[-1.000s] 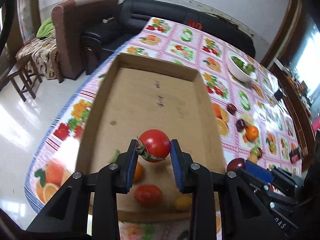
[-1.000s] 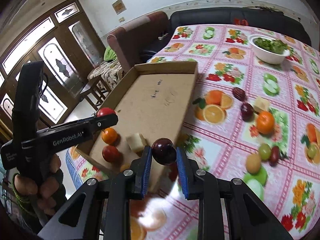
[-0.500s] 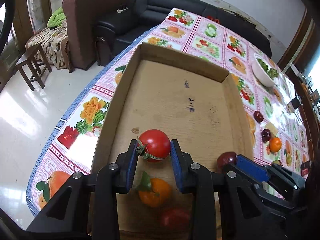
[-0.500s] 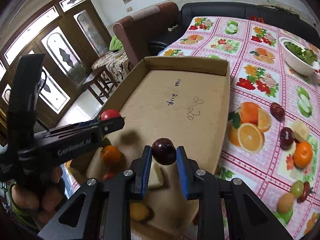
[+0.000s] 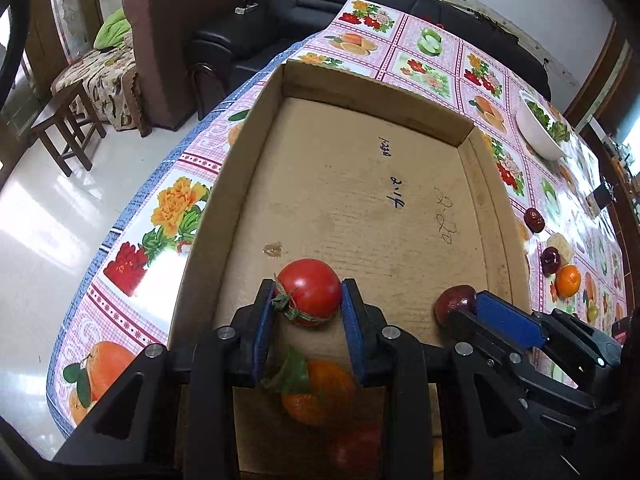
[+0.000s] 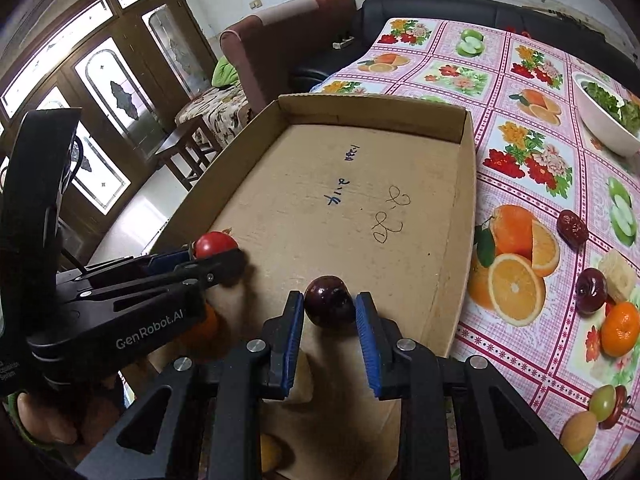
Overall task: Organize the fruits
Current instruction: 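Carry the tomato and plum into the tray and open both tools, then withdraw both tools from the tray back over the table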
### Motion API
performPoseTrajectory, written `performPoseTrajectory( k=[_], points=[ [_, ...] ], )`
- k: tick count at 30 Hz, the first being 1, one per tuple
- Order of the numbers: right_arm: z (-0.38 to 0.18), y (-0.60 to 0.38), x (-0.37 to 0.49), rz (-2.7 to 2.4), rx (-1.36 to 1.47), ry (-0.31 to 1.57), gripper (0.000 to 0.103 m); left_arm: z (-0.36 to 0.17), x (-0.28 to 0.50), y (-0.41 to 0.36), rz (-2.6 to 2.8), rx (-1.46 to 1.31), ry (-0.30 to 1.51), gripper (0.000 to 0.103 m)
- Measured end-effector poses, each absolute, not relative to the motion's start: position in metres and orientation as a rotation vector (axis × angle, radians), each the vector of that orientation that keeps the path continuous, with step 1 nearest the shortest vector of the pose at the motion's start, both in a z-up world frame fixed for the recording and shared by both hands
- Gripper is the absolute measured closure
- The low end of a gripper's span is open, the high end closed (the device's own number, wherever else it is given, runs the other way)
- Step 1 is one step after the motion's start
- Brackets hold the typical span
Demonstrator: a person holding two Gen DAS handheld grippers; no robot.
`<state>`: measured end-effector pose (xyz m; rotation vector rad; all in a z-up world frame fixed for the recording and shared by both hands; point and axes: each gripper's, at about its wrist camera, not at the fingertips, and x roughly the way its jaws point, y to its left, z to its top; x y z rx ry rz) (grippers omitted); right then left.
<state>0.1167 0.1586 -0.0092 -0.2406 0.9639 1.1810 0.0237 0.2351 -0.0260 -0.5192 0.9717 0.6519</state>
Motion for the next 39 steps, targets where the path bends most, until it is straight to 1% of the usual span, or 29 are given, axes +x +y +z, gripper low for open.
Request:
performPoseTrajectory(
  k=[3,6,8,9,10,23,26,37,39],
  points=[
    [-0.008,0.157,0.116,1.173,-0.247,0.958,0.073,-0.023,0.021,0.233,0.659,-0.517,0.97,0.073],
    [-0.007,0.153,0.118,1.163,-0.239,0.959,0.069,-0.017,0.019,0.23,0.657,-0.52,0.957,0.072],
    [-0.006,0.15,0.117,1.158,-0.235,0.957,0.068,-0.011,0.017,0.225,0.665,-0.506,0.942,0.069],
    [-0.005,0.149,0.117,1.16,-0.233,0.956,0.068,-0.008,0.016,0.222,0.669,-0.5,0.932,0.064],
    [-0.004,0.147,0.116,1.161,-0.23,0.954,0.068,-0.004,0.014,0.219,0.673,-0.493,0.92,0.064],
    [0.013,0.1,0.118,1.14,-0.168,0.919,0.068,0.022,0.009,0.189,0.702,-0.43,0.866,0.063],
    [0.016,0.087,0.122,1.125,-0.151,0.916,0.067,0.024,0.008,0.18,0.695,-0.416,0.864,0.059],
    [0.017,0.029,0.139,1.049,-0.088,0.915,0.067,0.032,0.018,0.155,0.641,-0.403,0.866,0.059],
    [0.016,0.017,0.144,1.029,-0.074,0.916,0.067,0.033,0.019,0.15,0.622,-0.41,0.868,0.057]
  ],
)
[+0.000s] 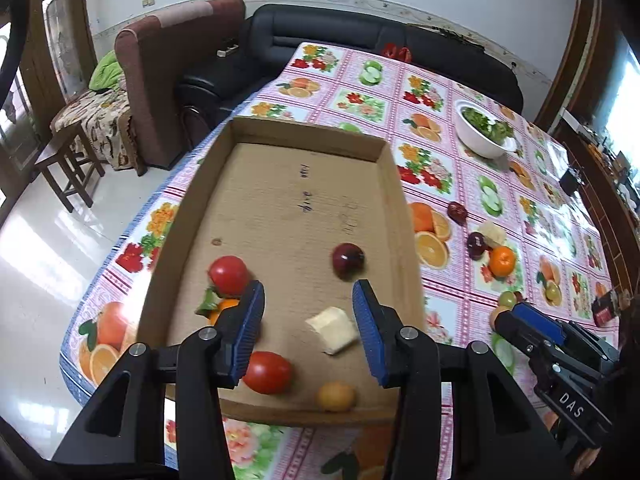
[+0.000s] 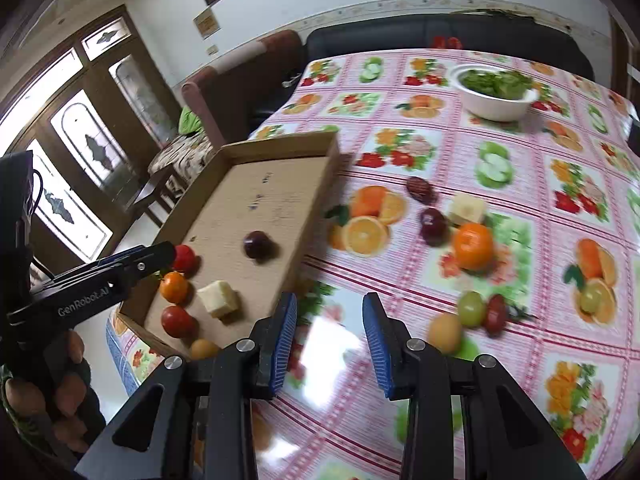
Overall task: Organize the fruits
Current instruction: 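Withdraw both tools from the tray back over the table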
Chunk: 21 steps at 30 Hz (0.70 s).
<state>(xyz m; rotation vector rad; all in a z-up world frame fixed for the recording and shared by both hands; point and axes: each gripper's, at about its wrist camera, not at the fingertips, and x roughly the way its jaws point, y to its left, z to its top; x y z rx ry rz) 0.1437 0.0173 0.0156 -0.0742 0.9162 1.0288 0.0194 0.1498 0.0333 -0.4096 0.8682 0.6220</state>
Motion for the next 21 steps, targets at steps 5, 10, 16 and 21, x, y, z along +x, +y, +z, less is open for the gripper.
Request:
performPoseTrajectory(
  k=[5,10,16,21],
  points=[
    [0.011,-0.013,0.156,0.976,-0.047,0.923,0.066,0.034,0.026,0.135,0.581,-0.409,0.876,0.057],
    [0.006,-0.045,0.168,0.92,-0.015,0.932,0.066,0.034,0.034,0.119,0.542,-0.396,0.888,0.057],
    [-0.001,-0.076,0.18,0.863,0.018,0.941,0.066,0.034,0.044,0.099,0.493,-0.378,0.902,0.057],
    [-0.01,-0.097,0.19,0.823,0.045,0.956,0.066,0.032,0.054,0.081,0.447,-0.359,0.92,0.057]
  ],
)
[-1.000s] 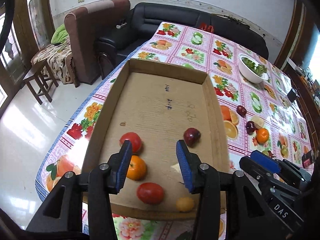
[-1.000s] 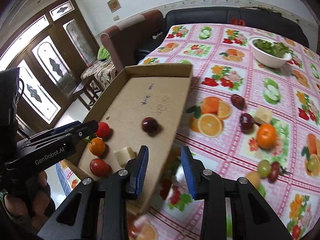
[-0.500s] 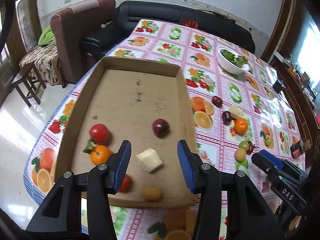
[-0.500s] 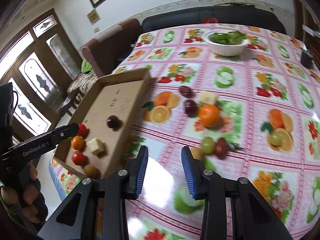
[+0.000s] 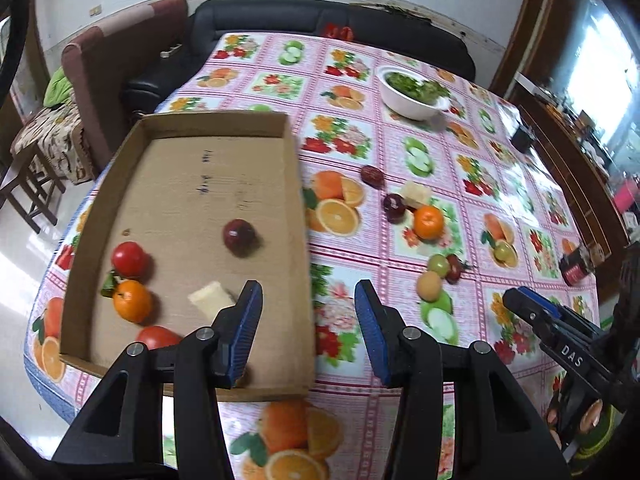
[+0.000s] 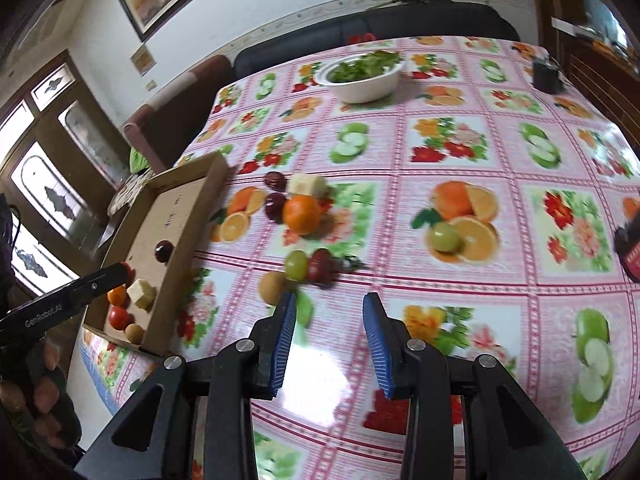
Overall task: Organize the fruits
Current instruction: 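Withdraw both tools from the tray back over the table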
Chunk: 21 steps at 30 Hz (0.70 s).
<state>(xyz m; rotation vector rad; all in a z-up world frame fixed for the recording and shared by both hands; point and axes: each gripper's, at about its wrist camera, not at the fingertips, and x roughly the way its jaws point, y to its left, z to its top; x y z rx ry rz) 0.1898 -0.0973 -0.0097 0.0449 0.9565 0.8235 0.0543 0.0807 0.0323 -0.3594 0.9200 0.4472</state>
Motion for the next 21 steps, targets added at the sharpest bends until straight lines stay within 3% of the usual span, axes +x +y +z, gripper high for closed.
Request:
performPoseTrajectory(
  k=[21],
  points=[
    [-0.028,-0.127,0.228,0.749,0.115,0.982,0.066,-0.006,0.108,0.028,0.223,-0.351,0.999,0.057]
  ],
)
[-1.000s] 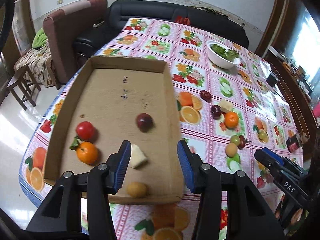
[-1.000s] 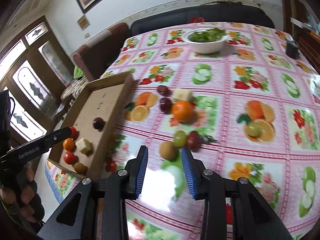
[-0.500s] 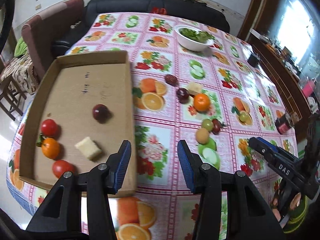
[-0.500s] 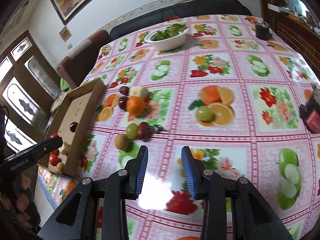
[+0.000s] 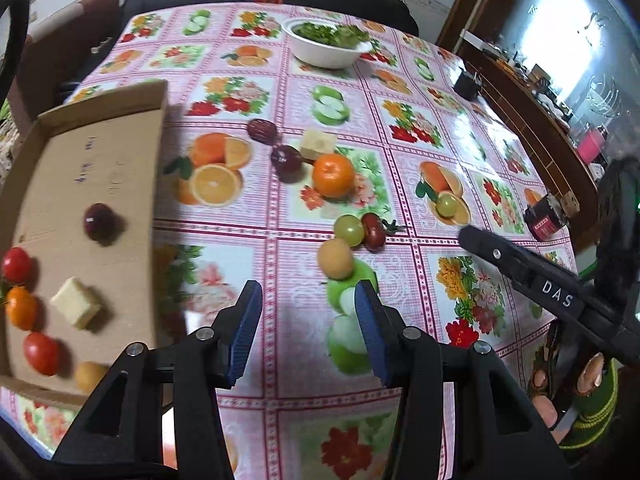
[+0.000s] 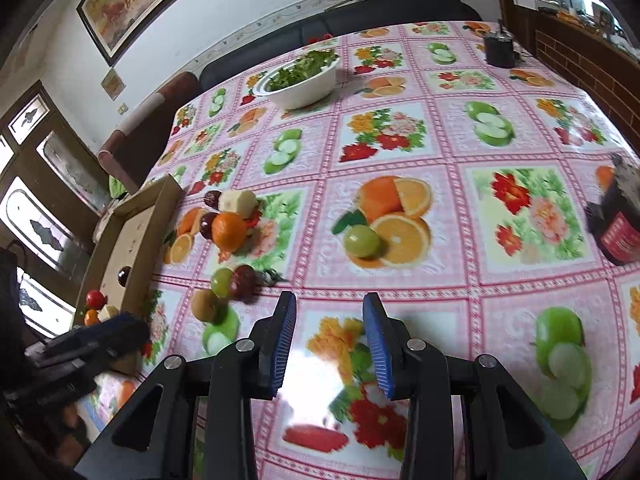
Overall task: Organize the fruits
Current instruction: 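Withdraw both tools from the tray back over the table, then grasp the small yellow round fruit with the left tool while the right tool grasps a tangerine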
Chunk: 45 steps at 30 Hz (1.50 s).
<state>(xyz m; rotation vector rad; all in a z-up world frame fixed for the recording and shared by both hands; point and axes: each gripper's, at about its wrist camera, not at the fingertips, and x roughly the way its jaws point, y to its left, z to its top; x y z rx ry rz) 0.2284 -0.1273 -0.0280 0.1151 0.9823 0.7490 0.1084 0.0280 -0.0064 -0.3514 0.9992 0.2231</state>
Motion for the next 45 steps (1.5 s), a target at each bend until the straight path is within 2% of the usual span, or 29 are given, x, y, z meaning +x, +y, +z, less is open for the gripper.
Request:
performPoseTrajectory(
  k=[10,21,22,24,45],
  points=[
    [-0.012,-0.053,0.237,0.886,0.057,0.957,0.066,-0.029,0.133,0.027,0.148,-0.406,1.021,0.057],
    [-0.037,0.015,0.262,0.989,-0.008,1.049,0.067,-0.036,0.146,0.032,0.099,-0.422,0.997,0.057],
    [-0.036,0.014,0.262,0.992,-0.009,1.039,0.072,-0.036,0.146,0.032,0.099,-0.423,0.994,0.063],
    [-0.032,0.006,0.263,0.974,0.004,1.023,0.072,-0.038,0.147,0.031,0.105,-0.403,0.997,0.079],
    [0.008,-0.077,0.234,0.901,0.167,0.924,0.073,0.009,0.098,0.038,0.281,-0.289,0.912,0.079]
  ],
)
